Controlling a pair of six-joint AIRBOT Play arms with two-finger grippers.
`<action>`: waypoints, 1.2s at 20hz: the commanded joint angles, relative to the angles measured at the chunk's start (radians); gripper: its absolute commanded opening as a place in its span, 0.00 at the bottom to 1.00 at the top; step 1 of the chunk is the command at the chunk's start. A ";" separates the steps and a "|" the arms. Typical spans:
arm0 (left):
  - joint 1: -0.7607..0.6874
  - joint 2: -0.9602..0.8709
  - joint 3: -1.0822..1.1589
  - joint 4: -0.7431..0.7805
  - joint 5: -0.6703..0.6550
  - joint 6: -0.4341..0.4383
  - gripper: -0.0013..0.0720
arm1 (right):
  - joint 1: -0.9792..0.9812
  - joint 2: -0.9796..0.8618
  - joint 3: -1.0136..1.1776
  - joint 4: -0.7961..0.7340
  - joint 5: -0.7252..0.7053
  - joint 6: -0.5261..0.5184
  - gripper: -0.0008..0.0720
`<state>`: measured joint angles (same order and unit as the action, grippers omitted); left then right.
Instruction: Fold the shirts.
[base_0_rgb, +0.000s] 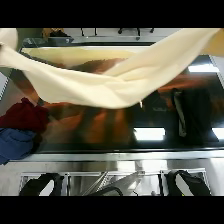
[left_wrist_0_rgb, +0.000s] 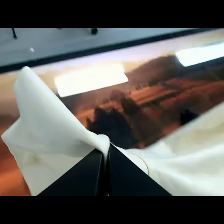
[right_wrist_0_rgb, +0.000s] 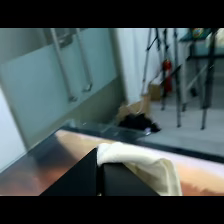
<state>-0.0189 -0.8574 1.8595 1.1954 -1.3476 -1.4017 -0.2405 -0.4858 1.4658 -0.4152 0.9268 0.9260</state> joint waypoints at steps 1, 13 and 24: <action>0.001 0.093 -0.024 0.055 0.097 0.023 0.05 | -0.003 0.002 0.037 -0.064 -0.035 0.001 0.04; -0.011 -0.505 -0.443 0.032 0.319 0.049 0.05 | 0.081 -0.763 -0.009 -0.056 0.177 0.032 0.04; 0.007 -0.764 -0.199 0.032 0.054 -0.058 0.95 | -0.041 -1.000 -0.010 -0.090 0.166 0.031 0.65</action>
<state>-0.0162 -1.6054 1.5715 1.2278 -1.0969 -1.4010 -0.2180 -1.5013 1.4555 -0.4774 1.0580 0.9569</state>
